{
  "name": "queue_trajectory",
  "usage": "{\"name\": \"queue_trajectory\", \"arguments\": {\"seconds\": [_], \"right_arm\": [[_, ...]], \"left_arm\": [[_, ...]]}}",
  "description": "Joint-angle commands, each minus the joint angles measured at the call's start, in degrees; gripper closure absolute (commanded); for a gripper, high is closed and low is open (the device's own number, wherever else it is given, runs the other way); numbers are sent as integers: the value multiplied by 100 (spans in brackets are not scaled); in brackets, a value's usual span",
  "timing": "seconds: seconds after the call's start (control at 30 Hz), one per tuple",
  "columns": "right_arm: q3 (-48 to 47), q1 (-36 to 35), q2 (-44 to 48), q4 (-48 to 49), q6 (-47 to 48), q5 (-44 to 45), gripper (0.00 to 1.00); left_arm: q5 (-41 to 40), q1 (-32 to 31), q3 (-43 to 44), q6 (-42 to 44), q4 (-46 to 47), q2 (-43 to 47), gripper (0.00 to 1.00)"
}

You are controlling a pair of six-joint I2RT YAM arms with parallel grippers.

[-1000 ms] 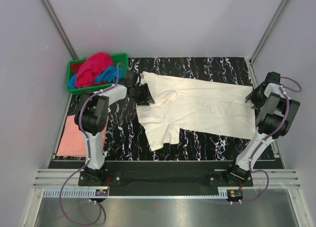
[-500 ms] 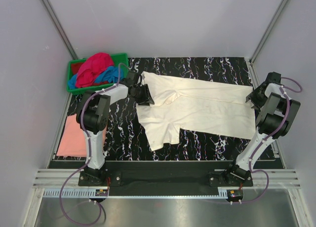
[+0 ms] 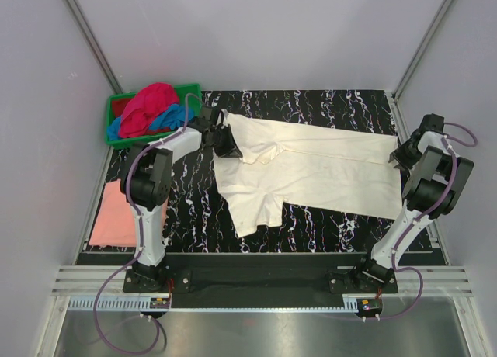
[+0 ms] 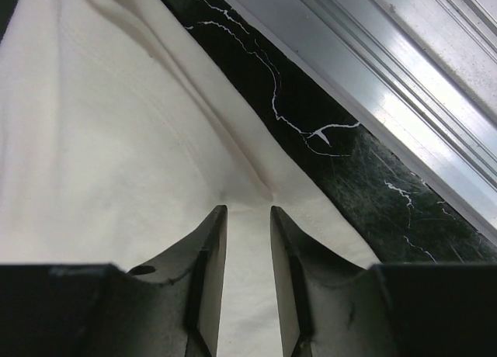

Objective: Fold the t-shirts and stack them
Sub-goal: Fold the tshirt

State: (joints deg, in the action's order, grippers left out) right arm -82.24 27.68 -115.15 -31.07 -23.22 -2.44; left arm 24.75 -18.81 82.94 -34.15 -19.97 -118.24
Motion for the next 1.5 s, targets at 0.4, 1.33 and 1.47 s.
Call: {"name": "queue_trajectory", "arguments": {"seconds": [0.4, 1.33, 1.47], "right_arm": [[-196, 141, -174, 259, -200, -99, 66], [-1514, 150, -631, 795, -657, -406, 100], [-1839, 150, -964, 1102, -719, -564, 100]], "left_arm": [[232, -18, 724, -74, 2, 336, 100], [776, 237, 3367, -1155, 2170, -1113, 100], [724, 264, 3861, -1488, 2698, -1544, 100]]}}
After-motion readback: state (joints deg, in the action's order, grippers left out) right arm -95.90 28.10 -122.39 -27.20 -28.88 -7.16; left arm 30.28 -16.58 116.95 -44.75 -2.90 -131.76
